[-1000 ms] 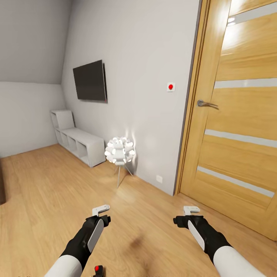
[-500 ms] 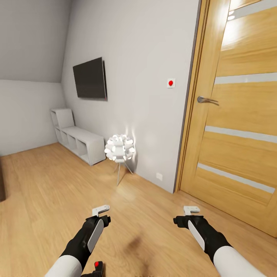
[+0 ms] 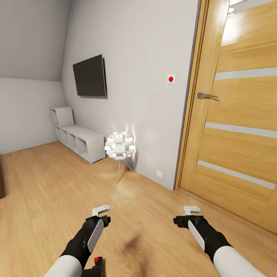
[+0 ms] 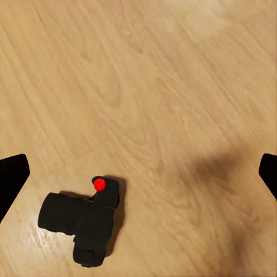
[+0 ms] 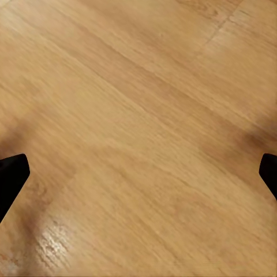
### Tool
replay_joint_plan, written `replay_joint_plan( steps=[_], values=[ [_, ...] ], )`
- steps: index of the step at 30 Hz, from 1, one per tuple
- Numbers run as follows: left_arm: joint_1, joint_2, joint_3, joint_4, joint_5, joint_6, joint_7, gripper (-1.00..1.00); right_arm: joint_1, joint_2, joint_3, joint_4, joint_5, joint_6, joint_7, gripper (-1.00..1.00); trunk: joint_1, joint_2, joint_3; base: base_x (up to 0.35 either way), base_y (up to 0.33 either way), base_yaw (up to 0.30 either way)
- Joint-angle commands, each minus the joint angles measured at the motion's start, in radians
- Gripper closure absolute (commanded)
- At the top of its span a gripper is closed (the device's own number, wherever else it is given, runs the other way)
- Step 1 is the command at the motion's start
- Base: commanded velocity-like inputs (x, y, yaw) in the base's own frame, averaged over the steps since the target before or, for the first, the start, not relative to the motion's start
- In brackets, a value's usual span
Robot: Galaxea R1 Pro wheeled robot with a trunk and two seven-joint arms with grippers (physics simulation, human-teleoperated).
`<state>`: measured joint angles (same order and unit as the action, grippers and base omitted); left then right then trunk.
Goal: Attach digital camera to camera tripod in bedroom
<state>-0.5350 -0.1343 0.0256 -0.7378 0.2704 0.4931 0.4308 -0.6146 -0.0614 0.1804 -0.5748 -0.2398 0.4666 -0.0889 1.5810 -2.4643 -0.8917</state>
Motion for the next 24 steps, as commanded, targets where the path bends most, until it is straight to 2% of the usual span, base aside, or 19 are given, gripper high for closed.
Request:
replay_joint_plan(
  steps=[1,5,24],
  values=[
    [0.000,-0.001,0.002,-0.002,0.010,0.002,0.006,-1.00,-0.001,-0.002,0.008,-0.002,-0.010,0.004,-0.009,-1.00,0.004,-0.008,-0.004,0.000,0.000,0.000],
    [0.000,-0.001,0.002,-0.002,0.010,0.002,0.006,-1.00,-0.001,-0.002,0.009,-0.002,-0.010,0.004,-0.009,-1.00,0.019,-0.036,-0.017,0.000,0.000,0.000],
    [0.000,0.002,0.002,-0.002,0.010,0.002,0.006,-1.00,-0.001,-0.002,0.010,-0.002,-0.010,0.002,-0.009,-1.00,0.028,-0.040,-0.090,0.000,0.000,0.000]
  ],
)
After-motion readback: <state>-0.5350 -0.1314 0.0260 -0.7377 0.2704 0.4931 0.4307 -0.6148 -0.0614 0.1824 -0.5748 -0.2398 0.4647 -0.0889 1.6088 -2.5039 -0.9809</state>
